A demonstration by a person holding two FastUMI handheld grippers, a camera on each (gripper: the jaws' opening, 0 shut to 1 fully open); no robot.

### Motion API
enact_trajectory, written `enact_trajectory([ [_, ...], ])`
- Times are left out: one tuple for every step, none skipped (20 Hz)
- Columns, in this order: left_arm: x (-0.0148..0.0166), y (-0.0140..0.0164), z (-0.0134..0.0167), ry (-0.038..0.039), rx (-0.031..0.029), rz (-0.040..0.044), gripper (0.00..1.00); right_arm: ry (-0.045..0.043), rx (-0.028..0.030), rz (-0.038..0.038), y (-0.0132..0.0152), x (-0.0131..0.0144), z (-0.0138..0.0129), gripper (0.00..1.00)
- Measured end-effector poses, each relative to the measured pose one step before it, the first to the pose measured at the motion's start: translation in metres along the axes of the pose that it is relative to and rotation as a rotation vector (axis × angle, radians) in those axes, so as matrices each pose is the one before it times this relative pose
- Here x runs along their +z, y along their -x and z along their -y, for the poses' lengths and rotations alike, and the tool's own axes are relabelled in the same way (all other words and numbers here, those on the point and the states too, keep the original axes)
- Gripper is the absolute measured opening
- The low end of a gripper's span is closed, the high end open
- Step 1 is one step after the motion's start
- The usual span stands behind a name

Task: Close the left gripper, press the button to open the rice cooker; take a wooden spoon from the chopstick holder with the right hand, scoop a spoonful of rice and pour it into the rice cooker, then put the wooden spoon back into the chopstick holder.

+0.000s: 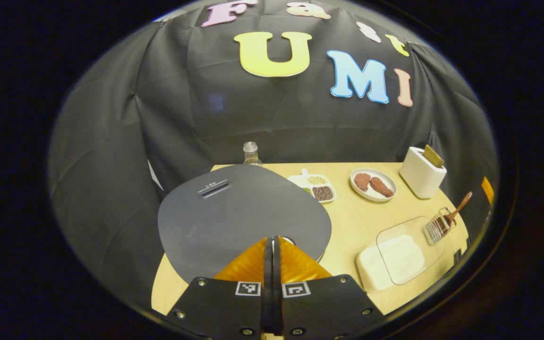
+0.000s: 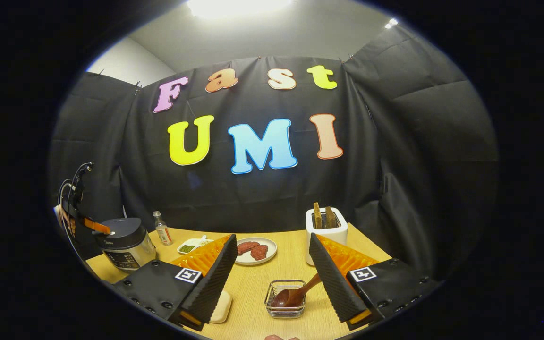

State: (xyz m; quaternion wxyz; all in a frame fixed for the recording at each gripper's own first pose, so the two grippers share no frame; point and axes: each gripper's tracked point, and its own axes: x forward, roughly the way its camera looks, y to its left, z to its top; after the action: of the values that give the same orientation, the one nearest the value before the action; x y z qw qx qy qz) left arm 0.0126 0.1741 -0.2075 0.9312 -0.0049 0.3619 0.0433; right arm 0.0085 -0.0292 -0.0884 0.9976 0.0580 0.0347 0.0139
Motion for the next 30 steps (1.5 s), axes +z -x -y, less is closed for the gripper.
enact_trajectory([
  [-0.00111,-0.00805,0.00121,-0.01013,-0.0001,-0.00484,0.02,0.00059,-0.00115,-0.00058,0.0002,-0.00028,0.00015,0.98],
  [0.00182,0.00301,-0.00002,-0.0045,0.00133,0.00722,0.02,0.00112,-0.0039,-0.00222,-0.00039,-0.00115,0.00118,0.98],
  [0.00004,-0.00184,0.0005,-0.0026,0.00129,-0.00267,0.02,0.0004,-0.00339,-0.0033,-0.00085,-0.00005,0.00026,0.98],
  [0.00053,0.0008,-0.0004,-0.00096,0.00324,0.00085,0.02,-0.0007,-0.00126,-0.00383,-0.0003,0.00074,-0.00025,0.98],
  [0.00144,-0.00009,-0.00024,-0.00851,0.00288,0.00085,0.02,-0.00014,0.00135,-0.00115,0.00094,0.00032,-0.00077,0.98],
  [0.00141,0.00046,-0.00026,-0.00722,0.00549,0.00192,0.02,0.00243,0.00116,0.0018,0.00027,0.00269,-0.00042,0.98],
  [0.00117,0.00064,-0.00022,0.00568,0.00907,0.01052,0.02,0.00444,-0.00116,0.00355,0.00204,0.00239,0.00046,0.98],
  [0.00432,0.00312,-0.00053,0.01576,0.0153,0.02774,0.02,0.00607,-0.00225,0.00357,0.00067,0.00276,0.00066,0.98],
  [0.0013,0.00177,-0.00264,0.02166,0.01385,0.01557,0.02,0.00611,-0.0021,0.0042,0.00095,0.00167,0.0015,0.98],
  [0.00652,0.00398,-0.00242,0.01962,0.00891,0.03695,0.02,0.00588,-0.00172,0.00412,0.00176,0.00204,0.00054,0.98],
  [0.00589,0.0045,-0.00313,0.01724,0.00569,0.03,0.02,0.0032,-0.00495,0.00434,0.00019,0.00117,0.0029,0.98],
  [0.01084,0.00424,-0.00325,0.00823,0.00694,0.03818,0.02,-0.00047,-0.0065,0.00123,0.00137,0.00116,0.0025,0.98],
  [0.01421,0.00899,-0.00223,-0.00046,0.00955,0.04592,0.02,-0.00182,-0.00256,-0.0009,0.00012,0.00033,0.00129,0.98],
  [0.01641,0.00683,-0.00377,-0.00826,0.01965,0.04989,0.02,-0.00229,-0.00198,0.00036,0.00061,0.00079,0.00098,0.98],
  [0.01892,0.00702,-0.00462,-0.01465,0.02823,0.0512,0.02,-0.00144,-0.00253,0.00077,-0.00016,0.00019,0.0016,0.98],
  [0.02119,0.00778,-0.0071,-0.0189,0.02825,0.05838,0.01,-0.00004,-0.00274,0.00197,-0.00025,0.00238,0.00114,0.98],
  [0.01943,0.0061,-0.00649,-0.01648,0.02368,0.05481,0.01,-0.00131,-0.00454,0.00321,-0.00058,0.00121,0.00221,0.98],
  [0.02231,0.00978,-0.00657,-0.01816,0.02193,0.05672,0.01,-0.00398,-0.00474,0.00408,-0.00036,0.00235,0.00192,0.98],
  [0.013,0.00666,-0.00284,0.00082,0.00924,0.03809,0.01,-0.00631,-0.001,0.00314,-0.00011,0.00093,0.00015,0.98],
  [0.01135,0.01324,-0.00022,0.01859,-0.00741,0.02166,0.01,-0.00535,0.00246,0.0017,0.00019,0.00064,-0.00053,0.98],
  [0.00811,0.00346,0.00035,0.03657,-0.01286,0.01555,0.01,-0.00358,0.00101,0.00299,-0.00029,0.001,-0.00037,0.98],
  [0.00713,0.0064,0.00171,0.04224,-0.016,0.01994,0.01,-0.00362,-0.00285,0.00228,-0.00165,0.00105,0.00062,0.98],
  [0.00597,0.00262,0.00631,0.03831,-0.01936,0.02572,0.01,-0.00378,-0.00225,0.00293,-0.0004,0.00064,0.00066,0.98],
  [0.00247,0.00441,0.0024,0.0291,0.00519,0.02482,0.01,-0.00273,-0.00135,-0.00052,-0.00028,0.00053,-0.00054,0.98],
  [-0.0044,0.0074,0.0058,0.03294,-0.01367,0.01087,0.01,-0.00077,0.00034,-0.00601,-0.00018,-0.00219,0.00006,0.98],
  [-0.00276,0.00709,0.00841,0.03514,-0.02202,0.0113,0.11,0.00396,0.00303,-0.00428,0.00036,-0.00108,-0.00041,0.98],
  [0.00008,0.01081,0.00444,0.02548,-0.01481,0.01611,0.2,0.00868,0.00037,-0.00246,0.00054,-0.00087,0.00083,0.98],
  [-0.00003,0.00794,0.0038,0.00961,0.00005,0.02075,0.42,0.01261,-0.00201,-0.00139,0.0013,0.00007,0.00195,0.98],
  [-0.00322,0.00851,-0.00123,-0.01126,0.0095,0.01495,0.64,0.01159,-0.00549,-0.00526,-0.00032,-0.00138,0.00346,0.98],
  [-0.00274,0.00976,-0.00413,-0.02564,0.02989,0.01277,0.86,0.00627,-0.00865,-0.00412,0.00008,-0.00068,0.00473,0.98],
])
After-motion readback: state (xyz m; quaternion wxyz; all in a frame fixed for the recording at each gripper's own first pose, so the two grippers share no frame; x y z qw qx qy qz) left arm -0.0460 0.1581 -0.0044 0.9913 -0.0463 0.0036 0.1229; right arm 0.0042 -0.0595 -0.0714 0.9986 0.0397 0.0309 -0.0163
